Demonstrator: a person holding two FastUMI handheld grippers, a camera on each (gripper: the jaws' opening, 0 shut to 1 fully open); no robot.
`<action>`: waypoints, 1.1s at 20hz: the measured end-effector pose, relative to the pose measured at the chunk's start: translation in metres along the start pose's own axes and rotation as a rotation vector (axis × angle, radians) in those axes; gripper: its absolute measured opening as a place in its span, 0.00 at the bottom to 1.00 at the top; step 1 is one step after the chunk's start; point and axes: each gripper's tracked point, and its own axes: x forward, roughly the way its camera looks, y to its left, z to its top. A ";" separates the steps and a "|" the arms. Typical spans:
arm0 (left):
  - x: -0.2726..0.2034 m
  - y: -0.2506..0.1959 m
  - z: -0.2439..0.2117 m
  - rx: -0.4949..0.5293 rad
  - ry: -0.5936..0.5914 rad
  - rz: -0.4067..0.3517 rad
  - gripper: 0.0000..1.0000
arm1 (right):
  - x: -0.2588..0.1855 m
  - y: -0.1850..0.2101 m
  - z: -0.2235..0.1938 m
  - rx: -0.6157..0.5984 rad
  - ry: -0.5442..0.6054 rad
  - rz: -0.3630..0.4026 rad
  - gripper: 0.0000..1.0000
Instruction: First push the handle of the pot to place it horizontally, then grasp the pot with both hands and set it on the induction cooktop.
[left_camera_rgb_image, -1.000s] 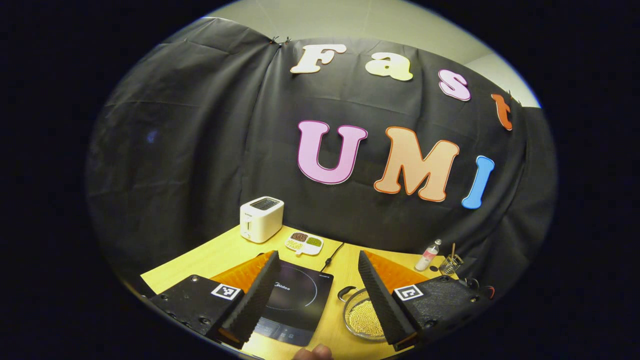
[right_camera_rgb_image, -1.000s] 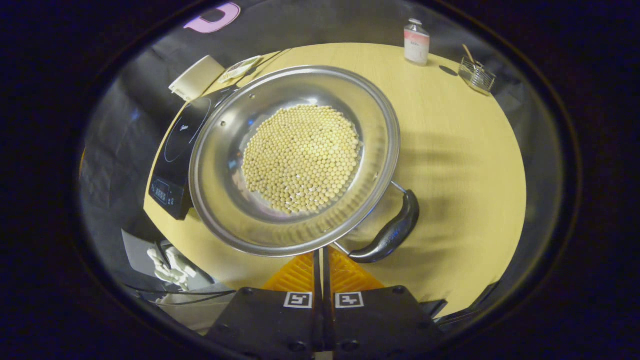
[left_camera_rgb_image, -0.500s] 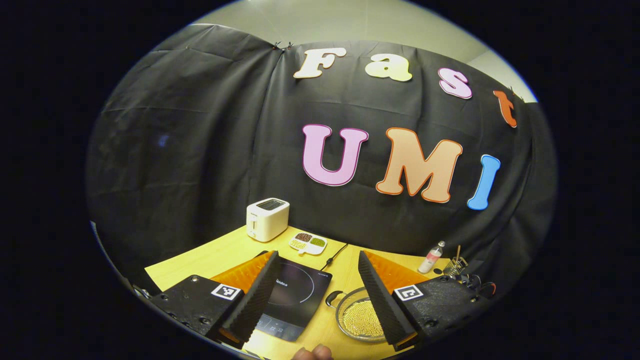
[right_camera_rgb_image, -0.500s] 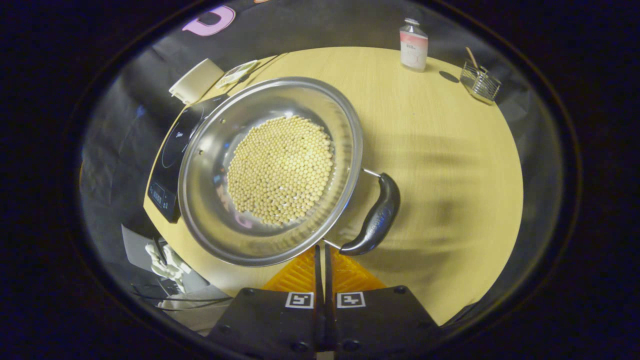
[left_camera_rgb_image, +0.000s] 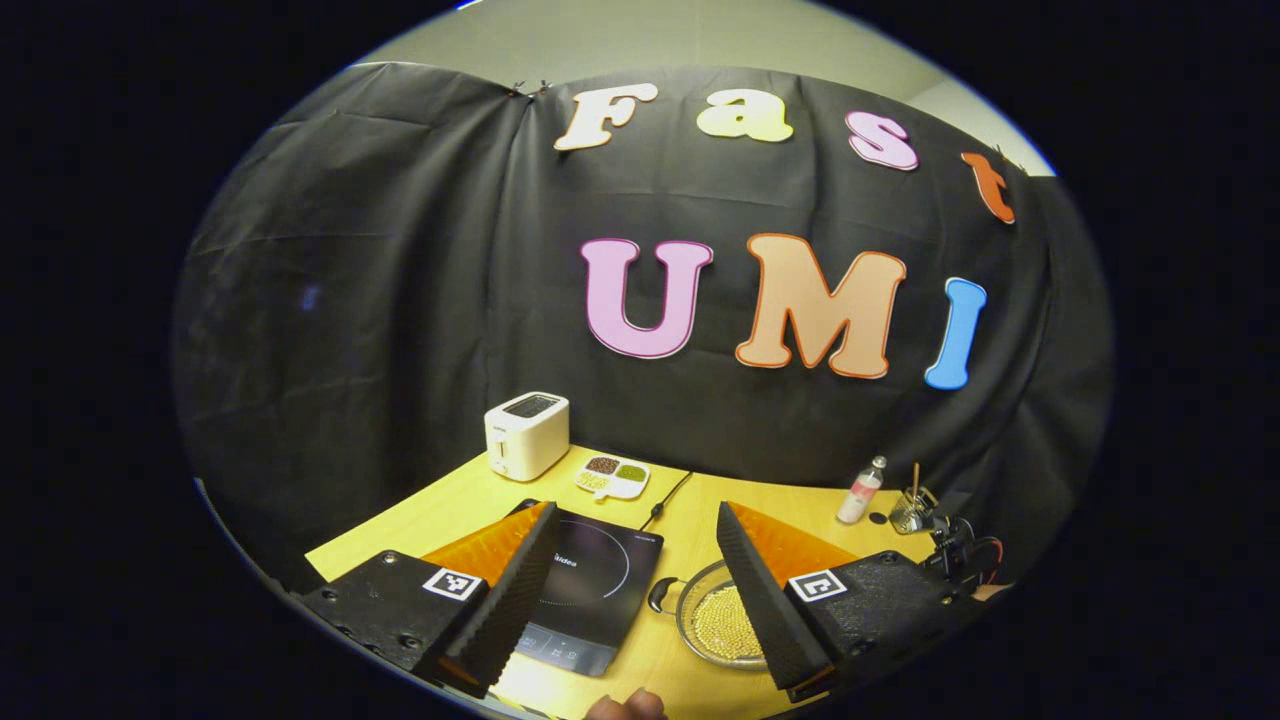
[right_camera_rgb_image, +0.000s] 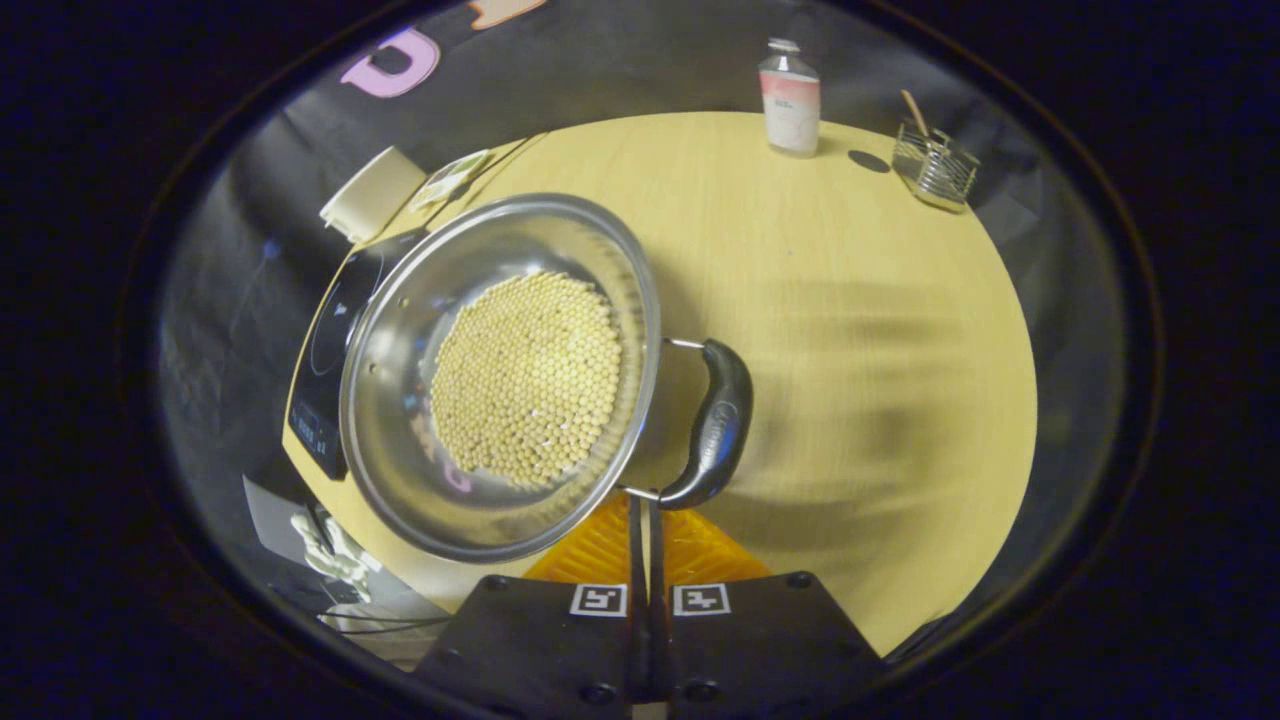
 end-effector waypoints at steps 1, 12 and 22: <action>0.001 -0.003 -0.001 0.007 0.012 -0.018 0.92 | 0.001 -0.002 0.004 0.015 -0.012 -0.004 0.03; 0.049 0.002 -0.014 0.082 0.116 -0.267 0.96 | -0.043 0.009 0.021 0.212 -0.231 -0.152 0.03; 0.073 -0.014 -0.069 0.057 0.296 -0.497 0.95 | -0.090 0.020 0.027 0.244 -0.372 -0.290 0.37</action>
